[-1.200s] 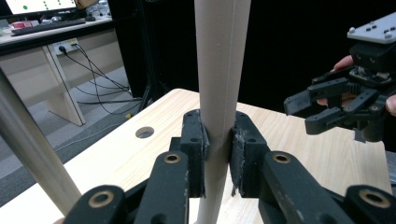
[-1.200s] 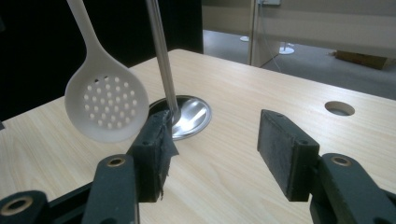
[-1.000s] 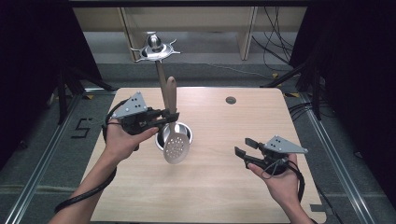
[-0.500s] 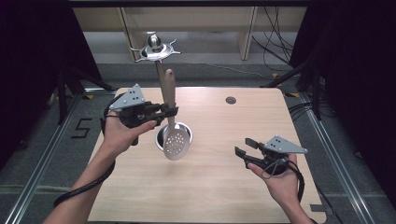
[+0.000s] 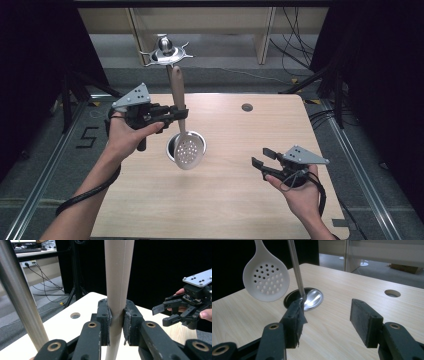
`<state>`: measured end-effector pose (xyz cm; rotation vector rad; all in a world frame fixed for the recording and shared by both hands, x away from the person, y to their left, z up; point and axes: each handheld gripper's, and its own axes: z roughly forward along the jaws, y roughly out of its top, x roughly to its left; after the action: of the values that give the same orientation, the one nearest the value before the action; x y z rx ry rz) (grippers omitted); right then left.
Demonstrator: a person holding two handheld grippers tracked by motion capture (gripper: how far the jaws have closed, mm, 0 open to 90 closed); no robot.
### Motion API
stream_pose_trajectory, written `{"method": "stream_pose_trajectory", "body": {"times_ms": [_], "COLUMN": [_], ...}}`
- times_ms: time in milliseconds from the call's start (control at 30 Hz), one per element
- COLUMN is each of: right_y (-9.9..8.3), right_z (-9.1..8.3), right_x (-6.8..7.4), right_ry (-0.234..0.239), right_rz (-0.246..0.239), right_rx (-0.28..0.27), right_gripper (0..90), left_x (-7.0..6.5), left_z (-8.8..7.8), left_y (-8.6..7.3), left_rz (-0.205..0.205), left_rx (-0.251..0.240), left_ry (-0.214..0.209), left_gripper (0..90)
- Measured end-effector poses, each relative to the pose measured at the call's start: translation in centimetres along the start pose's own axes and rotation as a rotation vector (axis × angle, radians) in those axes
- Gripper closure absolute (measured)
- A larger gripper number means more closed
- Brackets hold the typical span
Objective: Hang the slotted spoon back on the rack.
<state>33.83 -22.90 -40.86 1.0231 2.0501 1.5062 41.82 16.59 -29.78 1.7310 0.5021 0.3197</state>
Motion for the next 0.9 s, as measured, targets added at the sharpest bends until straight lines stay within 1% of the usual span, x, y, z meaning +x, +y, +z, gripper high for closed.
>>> {"method": "stream_pose_trajectory", "body": {"times_ms": [67,167,200,233,300,333,433,467,533,567,600,633,667,700,733,767,800,833,900], "right_y": [0.0,0.0,0.0,0.0,0.0,-0.1,-0.1,-0.2,-0.2,-0.2,-0.1,-0.1,-0.1,-0.1,-0.1,-0.2,-0.2,-0.2,-0.2], "right_z": [0.0,0.0,0.0,0.1,0.0,0.0,0.1,0.2,0.2,0.2,0.0,0.0,0.0,0.0,0.0,0.1,0.1,0.1,0.2], "right_x": [0.0,-0.1,-0.1,0.0,0.0,-0.1,-0.1,-0.1,-0.1,-0.1,-0.1,0.0,0.0,0.1,0.1,0.1,0.1,0.1,0.2], "right_ry": [-0.001,-0.008,-0.008,0.002,0.006,-0.008,-0.013,-0.022,-0.022,-0.021,-0.008,-0.009,-0.009,-0.007,-0.007,-0.007,-0.007,0.003,0.004], "right_rz": [0.003,-0.019,-0.019,0.005,0.013,-0.001,-0.002,-0.001,-0.001,-0.002,-0.001,0.017,0.017,0.029,0.021,0.033,0.033,0.038,0.041], "right_rx": [0.002,-0.002,-0.002,0.001,0.009,0.009,0.004,-0.017,-0.017,-0.013,0.02,0.024,0.024,0.025,0.024,0.014,0.014,0.016,0.01], "right_gripper": [45.5,45.4,45.4,45.4,45.3,45.4,45.4,45.3,45.3,45.3,45.3,45.3,45.3,45.2,45.2,45.2,45.2,45.2,45.1], "left_x": [0.2,0.5,0.5,0.7,0.8,0.9,1.1,1.1,1.2,1.2,1.3,1.3,1.3,1.4,1.5,1.4,1.4,1.5,1.7], "left_z": [0.0,0.1,0.1,0.2,0.2,0.2,0.3,0.3,0.3,0.2,0.2,0.2,0.2,0.2,0.2,0.2,0.2,0.2,0.2], "left_y": [0.0,-0.1,-0.1,-0.2,-0.2,-0.2,-0.2,-0.2,-0.3,-0.3,-0.3,-0.3,-0.3,-0.3,-0.4,-0.4,-0.4,-0.5,-0.6], "left_rz": [-0.009,-0.016,-0.016,-0.023,-0.029,-0.026,-0.021,-0.023,-0.027,-0.03,-0.033,-0.035,-0.035,-0.037,-0.04,-0.057,-0.057,-0.057,-0.059], "left_rx": [-0.002,0.0,0.0,-0.002,-0.002,-0.002,-0.006,-0.007,-0.007,-0.007,-0.009,-0.011,-0.011,-0.011,-0.014,-0.011,-0.011,-0.014,-0.015], "left_ry": [-0.005,-0.012,-0.012,-0.014,-0.016,-0.017,-0.022,-0.023,-0.026,-0.026,-0.027,-0.028,-0.028,-0.029,-0.029,-0.021,-0.021,-0.025,-0.025], "left_gripper": [76.9,76.9,76.8,76.8,76.9,76.8,76.8,76.8,76.8,76.8,76.8,76.8,76.8,76.8,76.8,76.8,76.8,76.8,76.8]}}
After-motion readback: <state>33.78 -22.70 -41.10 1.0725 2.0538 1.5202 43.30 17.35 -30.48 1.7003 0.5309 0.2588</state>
